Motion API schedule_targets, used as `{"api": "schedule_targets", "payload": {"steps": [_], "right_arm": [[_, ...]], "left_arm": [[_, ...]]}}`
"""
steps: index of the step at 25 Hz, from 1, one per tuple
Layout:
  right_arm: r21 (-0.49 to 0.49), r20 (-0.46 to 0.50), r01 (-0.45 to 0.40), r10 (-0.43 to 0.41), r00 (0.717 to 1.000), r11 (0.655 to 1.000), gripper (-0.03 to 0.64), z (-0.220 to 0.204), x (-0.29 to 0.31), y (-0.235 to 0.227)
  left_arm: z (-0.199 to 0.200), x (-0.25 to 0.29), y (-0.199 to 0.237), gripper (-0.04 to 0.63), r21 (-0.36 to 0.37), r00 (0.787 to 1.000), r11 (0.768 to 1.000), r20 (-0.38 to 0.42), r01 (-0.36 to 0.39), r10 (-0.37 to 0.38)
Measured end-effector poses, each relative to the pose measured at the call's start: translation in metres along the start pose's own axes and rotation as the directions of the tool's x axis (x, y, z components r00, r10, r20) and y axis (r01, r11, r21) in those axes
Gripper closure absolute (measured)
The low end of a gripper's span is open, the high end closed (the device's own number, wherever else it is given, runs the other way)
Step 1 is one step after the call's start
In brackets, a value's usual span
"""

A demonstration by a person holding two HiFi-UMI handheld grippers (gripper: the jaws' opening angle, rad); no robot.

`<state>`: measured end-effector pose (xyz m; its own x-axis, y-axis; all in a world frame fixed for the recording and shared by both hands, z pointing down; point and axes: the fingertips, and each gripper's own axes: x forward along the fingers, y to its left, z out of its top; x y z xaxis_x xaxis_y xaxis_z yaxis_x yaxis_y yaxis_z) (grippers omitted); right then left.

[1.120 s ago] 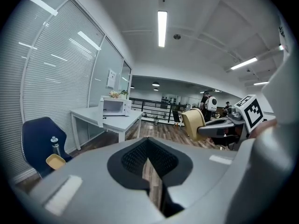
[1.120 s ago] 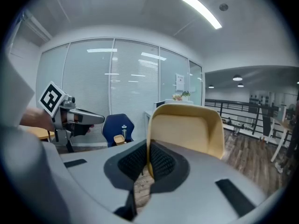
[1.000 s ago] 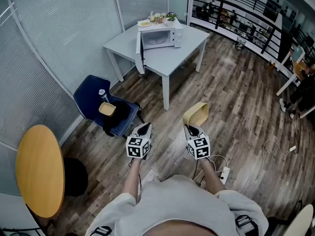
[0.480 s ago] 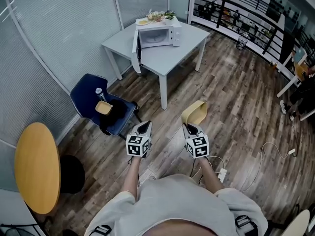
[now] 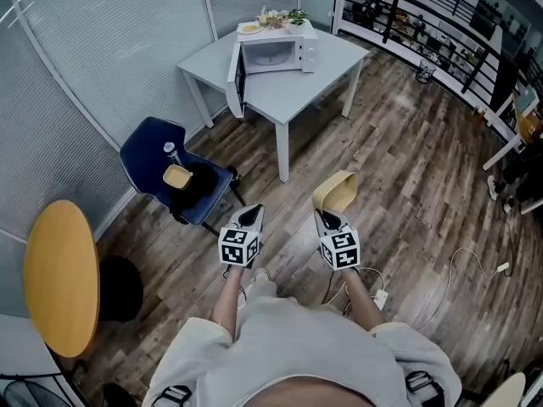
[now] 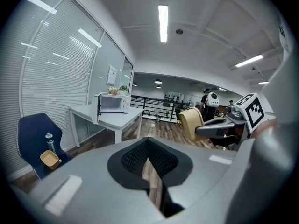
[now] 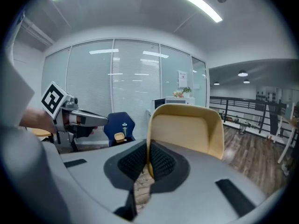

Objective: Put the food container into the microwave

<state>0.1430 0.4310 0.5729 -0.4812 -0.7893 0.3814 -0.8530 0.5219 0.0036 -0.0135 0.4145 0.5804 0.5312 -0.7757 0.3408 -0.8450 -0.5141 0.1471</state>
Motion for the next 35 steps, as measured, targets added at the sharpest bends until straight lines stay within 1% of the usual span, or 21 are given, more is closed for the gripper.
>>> {"api": "schedule_targets", "payload": {"steps": [10,18,23,35], "right_arm": [[-0.005,-0.018,-0.009,0.009,1.000,1.000,0.598,0.001,0.028,-0.017],[-0.004,-0.035,0.018,-0.018,0.999,1.000,0.598,0.007,0.071,-0.044],[-0.008,-0.042,0.031,-0.032,0.999,0.999,0.598,0.025,0.113,-0.060],[-0.024,-0.053,0.057,-0.058,0.997,0.998,0.598,0.088,0.220,-0.102]], "left_arm": [[0.009,0.036,0.017,0.584,0.001,1.000,1.000,-0.005,0.006,-0.006],[0.017,0.088,0.043,0.584,-0.008,0.999,0.999,-0.007,0.042,-0.042],[0.036,0.126,0.074,0.584,-0.012,0.998,0.998,-0.002,0.065,-0.065],[0.098,0.212,0.160,0.584,-0.014,0.995,0.995,0.013,0.099,-0.099]]}}
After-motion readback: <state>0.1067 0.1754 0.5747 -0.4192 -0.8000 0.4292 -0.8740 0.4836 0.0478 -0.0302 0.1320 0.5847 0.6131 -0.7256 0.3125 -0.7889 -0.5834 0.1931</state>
